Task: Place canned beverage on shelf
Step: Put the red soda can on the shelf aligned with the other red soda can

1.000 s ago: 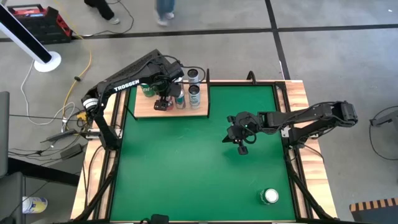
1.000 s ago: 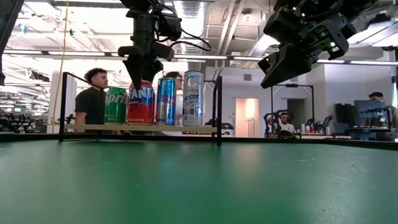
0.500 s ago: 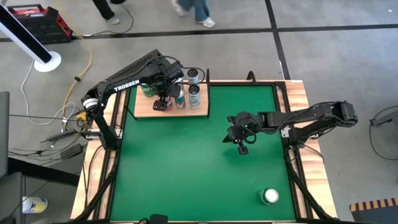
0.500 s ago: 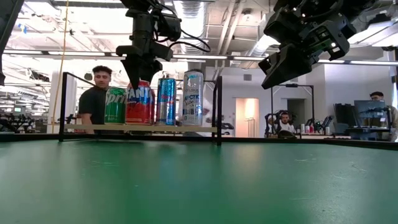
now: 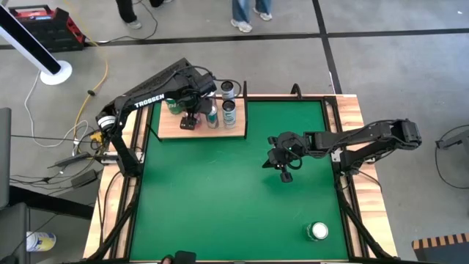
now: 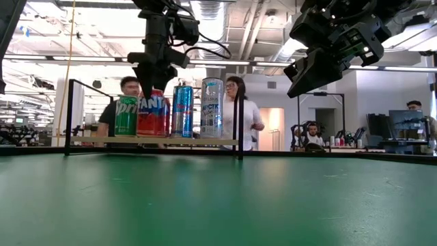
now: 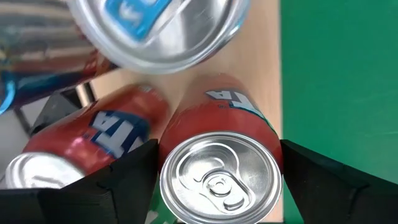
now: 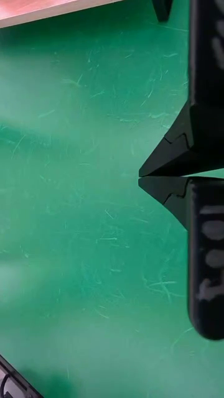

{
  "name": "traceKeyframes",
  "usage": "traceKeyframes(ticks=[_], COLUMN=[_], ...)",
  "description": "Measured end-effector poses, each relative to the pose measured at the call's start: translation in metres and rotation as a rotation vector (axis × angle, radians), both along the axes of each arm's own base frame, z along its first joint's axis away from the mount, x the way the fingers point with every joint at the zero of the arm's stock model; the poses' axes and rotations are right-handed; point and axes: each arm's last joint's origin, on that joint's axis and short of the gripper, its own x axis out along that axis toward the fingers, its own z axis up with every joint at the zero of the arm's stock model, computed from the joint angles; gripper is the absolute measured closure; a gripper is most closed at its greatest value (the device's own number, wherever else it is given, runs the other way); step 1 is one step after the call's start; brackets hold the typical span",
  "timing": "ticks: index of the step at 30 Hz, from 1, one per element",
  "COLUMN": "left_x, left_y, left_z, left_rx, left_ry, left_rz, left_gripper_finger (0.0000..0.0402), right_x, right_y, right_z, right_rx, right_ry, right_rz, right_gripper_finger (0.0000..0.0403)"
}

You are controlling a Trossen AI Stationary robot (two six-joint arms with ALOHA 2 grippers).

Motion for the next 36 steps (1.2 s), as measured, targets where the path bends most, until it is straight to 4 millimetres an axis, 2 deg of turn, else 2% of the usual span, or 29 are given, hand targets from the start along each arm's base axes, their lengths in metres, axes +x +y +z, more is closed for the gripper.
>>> traceKeyframes(ticks=[12,28,36], left_x=[-0.0005,-0.0032,-0.0022], left_y=[0.0006,-0.001,-0.0037], left_z=[-0.0001,-0.0007,0.0027], left_rx=[0.021,0.003,0.081], left_ry=[0.011,0.038,0.089], left_rz=[0.023,0.032,0.032], left_gripper_finger=[0.0057,0.0054,0.0054], right_x=[0.0,0.0,0.0], right_y=[0.0,0.0,0.0], right_z=[0.0,0.0001,0.0001], right_rx=[0.0,0.0,0.016], right_ry=[0.0,0.0,0.003], right_rz=[0.0,0.0,-0.013], right_gripper_finger=[0.0376,0.0376,0.0376])
